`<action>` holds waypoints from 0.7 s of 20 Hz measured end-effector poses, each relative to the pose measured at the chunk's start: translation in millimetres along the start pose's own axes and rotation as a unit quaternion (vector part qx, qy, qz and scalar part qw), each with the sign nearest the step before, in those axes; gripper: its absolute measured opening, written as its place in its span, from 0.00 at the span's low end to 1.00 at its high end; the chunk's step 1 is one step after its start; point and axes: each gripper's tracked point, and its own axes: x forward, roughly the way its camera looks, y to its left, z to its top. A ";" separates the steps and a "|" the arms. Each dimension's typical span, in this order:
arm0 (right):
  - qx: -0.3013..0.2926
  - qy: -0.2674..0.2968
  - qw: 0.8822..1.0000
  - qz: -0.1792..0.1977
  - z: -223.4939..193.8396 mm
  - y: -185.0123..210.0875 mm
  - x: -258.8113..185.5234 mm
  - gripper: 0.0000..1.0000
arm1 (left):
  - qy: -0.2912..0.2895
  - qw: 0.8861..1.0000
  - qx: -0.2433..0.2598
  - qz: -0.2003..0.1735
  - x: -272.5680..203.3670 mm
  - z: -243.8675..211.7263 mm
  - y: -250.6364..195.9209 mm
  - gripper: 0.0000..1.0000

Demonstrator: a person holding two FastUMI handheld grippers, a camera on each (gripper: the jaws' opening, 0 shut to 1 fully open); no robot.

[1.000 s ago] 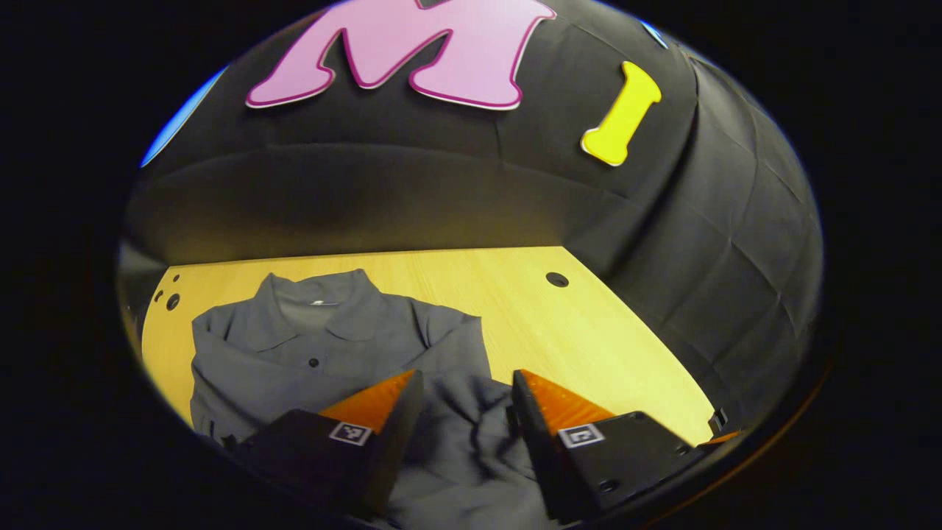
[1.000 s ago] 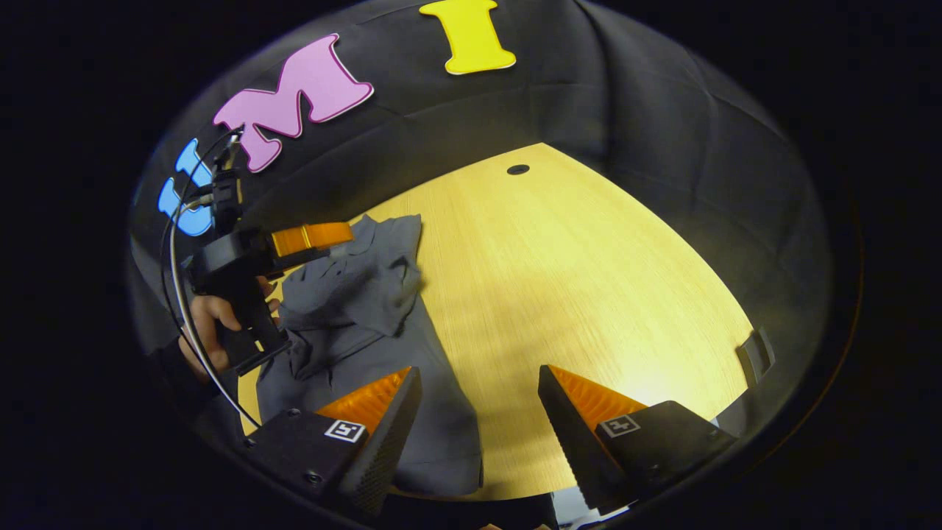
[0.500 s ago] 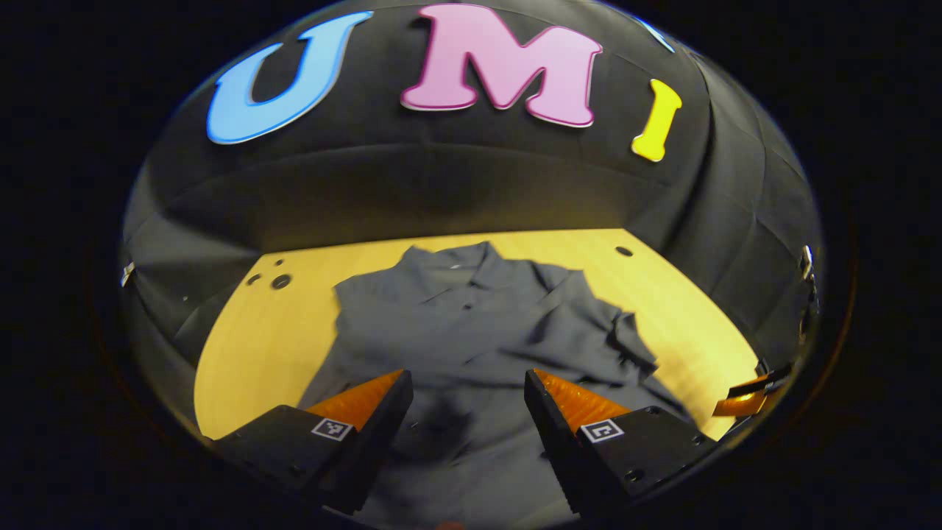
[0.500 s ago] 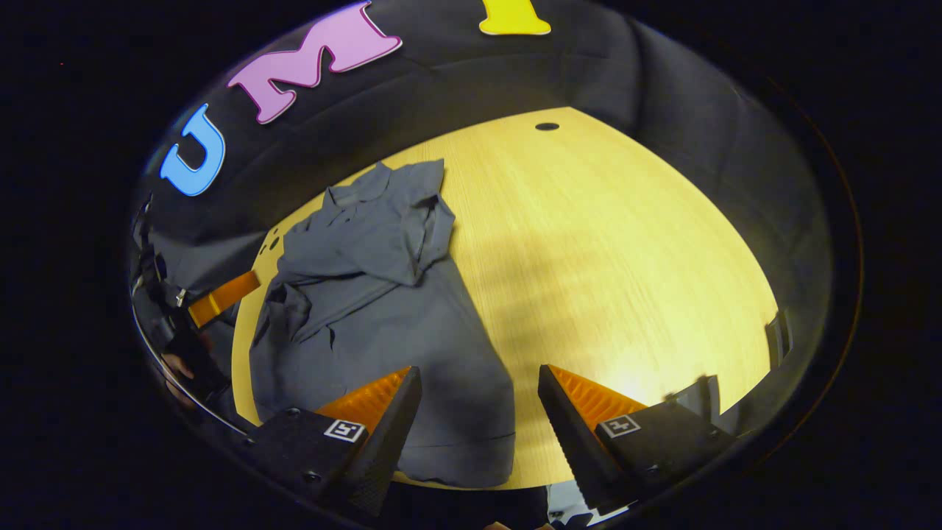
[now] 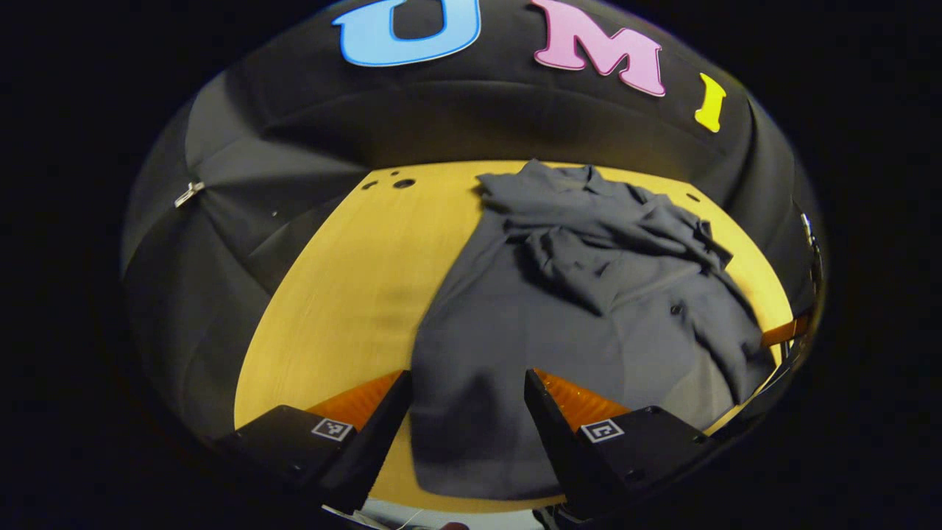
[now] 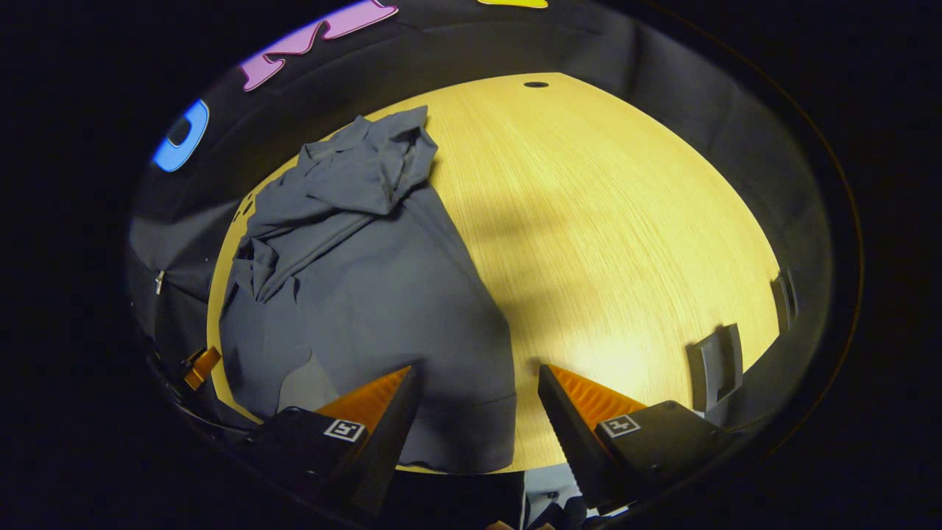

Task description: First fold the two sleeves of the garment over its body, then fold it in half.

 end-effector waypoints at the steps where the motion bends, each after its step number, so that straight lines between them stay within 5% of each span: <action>1: 0.003 0.000 1.000 -0.003 -4.0 -0.2 0.0 0.99 | 0.009 1.000 -0.008 0.003 -0.3 -13.1 4.3 0.96; 14: -0.048 0.009 0.999 -0.012 -28.2 35.6 6.7 0.99 | 0.039 0.999 -0.034 -0.015 5.8 -56.0 -7.3 0.96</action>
